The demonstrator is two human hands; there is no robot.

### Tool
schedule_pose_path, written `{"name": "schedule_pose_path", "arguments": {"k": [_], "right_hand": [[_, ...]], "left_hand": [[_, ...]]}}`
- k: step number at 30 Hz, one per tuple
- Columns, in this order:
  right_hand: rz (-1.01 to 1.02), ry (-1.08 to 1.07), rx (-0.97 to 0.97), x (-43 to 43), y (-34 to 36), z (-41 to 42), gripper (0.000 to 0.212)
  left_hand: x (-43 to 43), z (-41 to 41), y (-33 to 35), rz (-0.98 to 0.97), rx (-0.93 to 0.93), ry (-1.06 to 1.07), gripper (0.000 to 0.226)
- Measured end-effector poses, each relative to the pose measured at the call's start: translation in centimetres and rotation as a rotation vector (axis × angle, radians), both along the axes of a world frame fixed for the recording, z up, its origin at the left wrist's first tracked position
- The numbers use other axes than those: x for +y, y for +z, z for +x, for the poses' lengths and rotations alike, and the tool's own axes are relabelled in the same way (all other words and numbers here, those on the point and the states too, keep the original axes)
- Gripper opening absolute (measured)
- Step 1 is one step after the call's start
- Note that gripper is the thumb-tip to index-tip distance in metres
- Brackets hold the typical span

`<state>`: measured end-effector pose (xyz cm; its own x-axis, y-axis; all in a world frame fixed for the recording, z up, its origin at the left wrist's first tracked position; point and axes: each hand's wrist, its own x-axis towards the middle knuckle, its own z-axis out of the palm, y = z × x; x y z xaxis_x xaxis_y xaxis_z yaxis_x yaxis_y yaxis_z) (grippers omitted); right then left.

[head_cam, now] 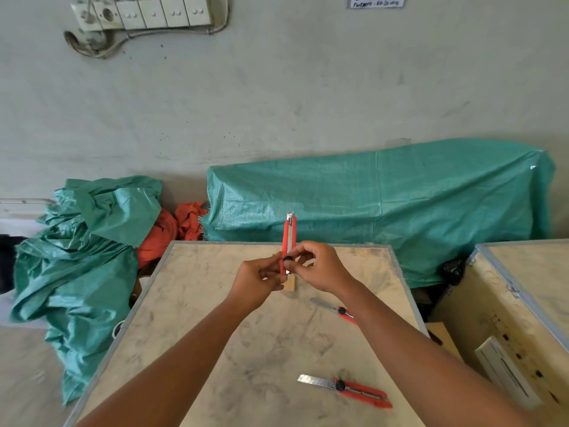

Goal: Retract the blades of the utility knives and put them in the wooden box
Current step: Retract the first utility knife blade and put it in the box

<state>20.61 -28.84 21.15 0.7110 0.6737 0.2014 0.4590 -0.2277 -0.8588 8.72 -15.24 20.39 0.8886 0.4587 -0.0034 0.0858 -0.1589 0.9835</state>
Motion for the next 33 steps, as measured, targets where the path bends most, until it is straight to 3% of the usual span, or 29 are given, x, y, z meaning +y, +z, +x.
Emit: {"name": "schedule_pose_path", "arguments": {"k": [8, 15, 26, 33], "right_hand": [[0.086, -0.161, 0.089, 2.3, 0.4, 2.2, 0.018], [0.014, -0.197, 0.107, 5.2, 0.1, 5.7, 0.025], [-0.111, -0.302, 0.077, 9.9, -6.2, 10.5, 0.027], [-0.234, -0.335, 0.065, 11.4, -12.5, 12.7, 0.028]], "left_hand": [[2.4, 0.9, -0.4, 0.100, 0.008, -0.066, 0.055], [5.6, 4.5, -1.7, 0.161, 0.050, -0.057, 0.056], [9.8, 11.3, -7.0, 0.224, 0.257, -0.045, 0.045], [11.0, 14.3, -10.9, 0.351, 0.566, -0.121, 0.080]]}}
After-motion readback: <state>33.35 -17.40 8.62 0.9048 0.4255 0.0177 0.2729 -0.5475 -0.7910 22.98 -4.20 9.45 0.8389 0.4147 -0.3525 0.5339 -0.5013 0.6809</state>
